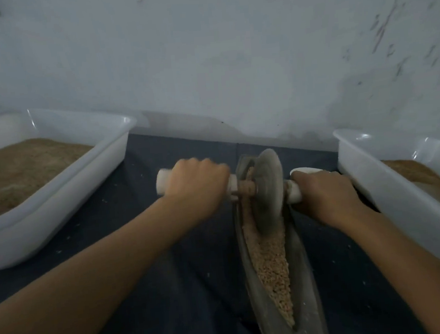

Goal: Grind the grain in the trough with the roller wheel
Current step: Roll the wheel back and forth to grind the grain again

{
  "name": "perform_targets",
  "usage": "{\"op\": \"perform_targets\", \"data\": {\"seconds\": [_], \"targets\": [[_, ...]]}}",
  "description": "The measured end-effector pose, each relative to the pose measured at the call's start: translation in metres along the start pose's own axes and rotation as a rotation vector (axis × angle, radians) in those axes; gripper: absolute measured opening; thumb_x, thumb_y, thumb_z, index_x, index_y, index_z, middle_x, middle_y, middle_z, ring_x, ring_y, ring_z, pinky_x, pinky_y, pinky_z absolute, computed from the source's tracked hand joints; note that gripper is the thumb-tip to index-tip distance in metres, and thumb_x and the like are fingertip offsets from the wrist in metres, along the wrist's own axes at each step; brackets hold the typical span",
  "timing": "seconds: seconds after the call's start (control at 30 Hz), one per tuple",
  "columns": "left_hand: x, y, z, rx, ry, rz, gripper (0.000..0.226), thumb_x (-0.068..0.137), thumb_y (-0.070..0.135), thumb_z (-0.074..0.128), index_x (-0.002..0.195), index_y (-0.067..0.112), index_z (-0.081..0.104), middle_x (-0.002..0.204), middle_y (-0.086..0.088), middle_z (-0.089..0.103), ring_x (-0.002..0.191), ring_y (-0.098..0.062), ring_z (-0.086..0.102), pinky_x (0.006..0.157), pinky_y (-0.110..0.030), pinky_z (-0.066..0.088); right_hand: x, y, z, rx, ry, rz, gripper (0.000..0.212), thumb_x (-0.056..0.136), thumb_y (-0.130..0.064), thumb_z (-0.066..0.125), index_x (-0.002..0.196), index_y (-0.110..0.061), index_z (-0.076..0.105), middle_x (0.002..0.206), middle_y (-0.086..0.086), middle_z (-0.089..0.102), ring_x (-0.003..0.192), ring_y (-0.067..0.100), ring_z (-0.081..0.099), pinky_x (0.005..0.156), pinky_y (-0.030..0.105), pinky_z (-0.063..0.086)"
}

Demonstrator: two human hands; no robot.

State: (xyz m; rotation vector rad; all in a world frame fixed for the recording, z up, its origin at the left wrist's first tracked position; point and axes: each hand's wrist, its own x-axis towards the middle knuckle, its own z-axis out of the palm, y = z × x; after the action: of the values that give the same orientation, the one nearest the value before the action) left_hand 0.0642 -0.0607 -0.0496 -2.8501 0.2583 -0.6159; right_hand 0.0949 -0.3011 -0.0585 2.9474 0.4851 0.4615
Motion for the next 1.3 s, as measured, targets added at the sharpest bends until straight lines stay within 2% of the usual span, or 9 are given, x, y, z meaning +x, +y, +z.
{"op": "perform_targets", "data": {"seconds": [0.17, 0.3, 0.43, 0.6, 0.77, 0.9, 1.03, 1.13, 1.3], "targets": [[0.016, 0.002, -0.01, 0.024, -0.032, 0.061, 0.014, 0.081, 0.028, 0.064, 0.093, 0.025, 0.057, 0.09, 0.001, 0.064, 0.08, -0.024, 0.062, 0.061, -0.034, 0.036, -0.016, -0.004, 0.002, 0.013, 0.068, 0.012, 0.022, 0.08, -0.043, 0.063, 0.087, -0.03, 0.048, 0.084, -0.003, 0.06, 0.082, 0.025, 0.059, 0.064, 0.033, 0.042], [-0.049, -0.007, -0.014, -0.149, -0.134, 0.027, 0.026, 0.079, 0.039, 0.062, 0.081, 0.038, 0.037, 0.072, 0.011, 0.049, 0.064, -0.014, 0.045, 0.061, -0.032, 0.038, -0.07, -0.012, -0.025, -0.076, 0.272, -0.146, 0.045, 0.045, -0.033, 0.089, 0.068, -0.026, 0.052, 0.058, -0.003, 0.055, 0.046, 0.019, 0.052, 0.042, 0.023, 0.029], [-0.089, -0.01, -0.025, -0.093, -0.08, 0.07, 0.037, 0.075, 0.045, 0.06, 0.075, 0.04, 0.023, 0.061, 0.012, 0.033, 0.054, -0.007, 0.031, 0.048, -0.027, 0.018, -0.105, -0.006, -0.038, -0.049, 0.272, -0.238, 0.055, 0.027, -0.025, 0.092, 0.064, -0.028, 0.051, 0.053, -0.007, 0.049, 0.041, 0.012, 0.046, 0.033, 0.027, 0.035], [-0.055, -0.009, -0.016, -0.1, -0.145, 0.064, 0.027, 0.082, 0.048, 0.057, 0.083, 0.038, 0.032, 0.071, 0.013, 0.041, 0.064, -0.01, 0.042, 0.059, -0.029, 0.032, -0.081, 0.01, -0.023, -0.074, 0.21, -0.106, 0.05, 0.032, -0.026, 0.094, 0.062, -0.022, 0.053, 0.047, -0.004, 0.05, 0.035, 0.019, 0.048, 0.029, 0.03, 0.038], [0.002, -0.004, 0.0, -0.065, -0.078, 0.014, 0.016, 0.083, 0.038, 0.06, 0.091, 0.033, 0.048, 0.079, 0.008, 0.049, 0.07, -0.017, 0.048, 0.063, -0.033, 0.036, -0.022, 0.02, 0.005, -0.108, 0.151, 0.043, 0.023, 0.076, -0.044, 0.067, 0.086, -0.029, 0.053, 0.079, -0.004, 0.062, 0.071, 0.02, 0.059, 0.063, 0.038, 0.051], [0.012, 0.0, -0.007, -0.041, -0.074, 0.03, 0.018, 0.085, 0.036, 0.061, 0.1, 0.029, 0.055, 0.095, 0.003, 0.062, 0.085, -0.022, 0.061, 0.065, -0.034, 0.036, -0.015, 0.017, 0.003, -0.078, 0.111, 0.081, 0.015, 0.083, -0.043, 0.059, 0.087, -0.031, 0.051, 0.082, -0.005, 0.061, 0.072, 0.018, 0.056, 0.066, 0.036, 0.05], [-0.03, 0.001, -0.013, -0.082, -0.103, 0.071, 0.027, 0.083, 0.045, 0.062, 0.087, 0.035, 0.038, 0.083, 0.009, 0.054, 0.07, -0.014, 0.047, 0.063, -0.031, 0.031, -0.063, 0.008, -0.017, -0.122, 0.172, -0.052, 0.04, 0.055, -0.042, 0.084, 0.074, -0.029, 0.051, 0.069, -0.005, 0.058, 0.057, 0.015, 0.052, 0.043, 0.025, 0.032], [-0.065, -0.001, -0.019, -0.166, -0.173, 0.1, 0.035, 0.08, 0.051, 0.06, 0.082, 0.04, 0.026, 0.071, 0.013, 0.037, 0.062, -0.007, 0.035, 0.059, -0.029, 0.025, -0.096, -0.004, -0.041, -0.105, 0.259, -0.19, 0.058, 0.023, -0.031, 0.091, 0.06, -0.027, 0.047, 0.044, -0.007, 0.044, 0.037, 0.008, 0.025, 0.035, 0.018, 0.019], [-0.06, 0.001, -0.016, -0.154, -0.133, 0.1, 0.031, 0.081, 0.047, 0.058, 0.082, 0.038, 0.028, 0.067, 0.013, 0.034, 0.06, -0.007, 0.035, 0.058, -0.028, 0.026, -0.08, -0.005, -0.035, -0.124, 0.137, -0.151, 0.047, 0.046, -0.035, 0.089, 0.068, -0.029, 0.048, 0.054, -0.005, 0.053, 0.043, 0.01, 0.043, 0.039, 0.025, 0.031]]}}
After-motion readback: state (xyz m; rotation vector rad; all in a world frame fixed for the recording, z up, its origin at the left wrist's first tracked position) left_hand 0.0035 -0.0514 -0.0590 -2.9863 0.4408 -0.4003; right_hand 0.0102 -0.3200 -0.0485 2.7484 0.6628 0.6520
